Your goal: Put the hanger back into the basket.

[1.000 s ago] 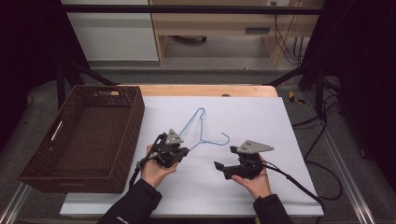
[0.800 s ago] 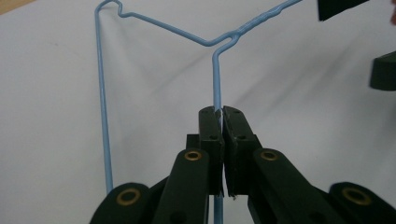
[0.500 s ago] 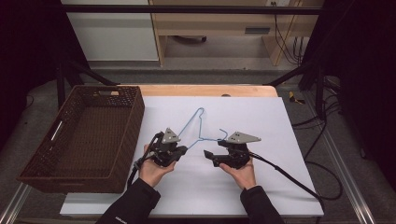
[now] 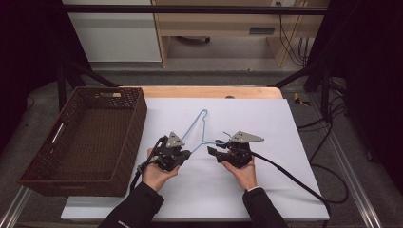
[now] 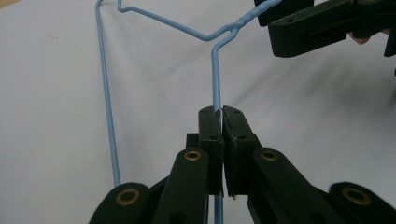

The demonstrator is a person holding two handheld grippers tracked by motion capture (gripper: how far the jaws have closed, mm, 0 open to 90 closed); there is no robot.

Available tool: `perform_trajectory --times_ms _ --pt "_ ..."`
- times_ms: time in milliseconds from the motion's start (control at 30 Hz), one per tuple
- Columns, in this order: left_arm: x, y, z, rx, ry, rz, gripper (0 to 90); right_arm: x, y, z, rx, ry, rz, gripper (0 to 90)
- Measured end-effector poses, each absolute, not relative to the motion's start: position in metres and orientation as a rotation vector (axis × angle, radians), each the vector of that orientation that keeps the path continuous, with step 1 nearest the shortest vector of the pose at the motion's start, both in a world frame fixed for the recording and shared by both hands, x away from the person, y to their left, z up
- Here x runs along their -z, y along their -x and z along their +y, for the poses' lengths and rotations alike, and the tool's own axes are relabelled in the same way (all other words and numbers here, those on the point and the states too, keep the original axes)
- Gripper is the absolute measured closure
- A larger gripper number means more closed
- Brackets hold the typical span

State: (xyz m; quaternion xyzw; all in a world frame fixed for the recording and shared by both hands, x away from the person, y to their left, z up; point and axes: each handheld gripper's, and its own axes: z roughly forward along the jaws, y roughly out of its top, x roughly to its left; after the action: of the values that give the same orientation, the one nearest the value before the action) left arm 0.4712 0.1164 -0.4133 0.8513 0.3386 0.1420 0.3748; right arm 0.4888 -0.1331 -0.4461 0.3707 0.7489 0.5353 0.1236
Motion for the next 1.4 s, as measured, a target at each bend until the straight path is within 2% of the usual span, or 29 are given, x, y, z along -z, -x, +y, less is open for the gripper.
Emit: perform_trajectory --times_ms 233,533,1233,1333,1400 --pt "0.415 -0.471 0.116 -0.356 -2.180 0.869 87.2 0.447 -0.491 -0.132 -1.590 -1.077 2.190 70.3" --pt "0.418 -0.470 0.115 -0.357 -2.190 0.872 87.1 0.447 -0.493 -0.132 -1.599 -1.084 2.176 81.9" --pt "0.427 -0.470 0.112 -0.360 -2.226 0.852 86.0 0.448 -0.491 -0.131 -1.635 -1.072 2.198 86.0" --pt "0.425 -0.471 0.111 -0.389 -2.217 0.851 77.8 0.448 -0.492 -0.131 -1.634 -1.068 2.198 85.9" --pt "0.423 -0.471 0.110 -0.404 -2.218 0.840 68.1 0.448 -0.492 -0.131 -1.635 -1.069 2.201 85.9"
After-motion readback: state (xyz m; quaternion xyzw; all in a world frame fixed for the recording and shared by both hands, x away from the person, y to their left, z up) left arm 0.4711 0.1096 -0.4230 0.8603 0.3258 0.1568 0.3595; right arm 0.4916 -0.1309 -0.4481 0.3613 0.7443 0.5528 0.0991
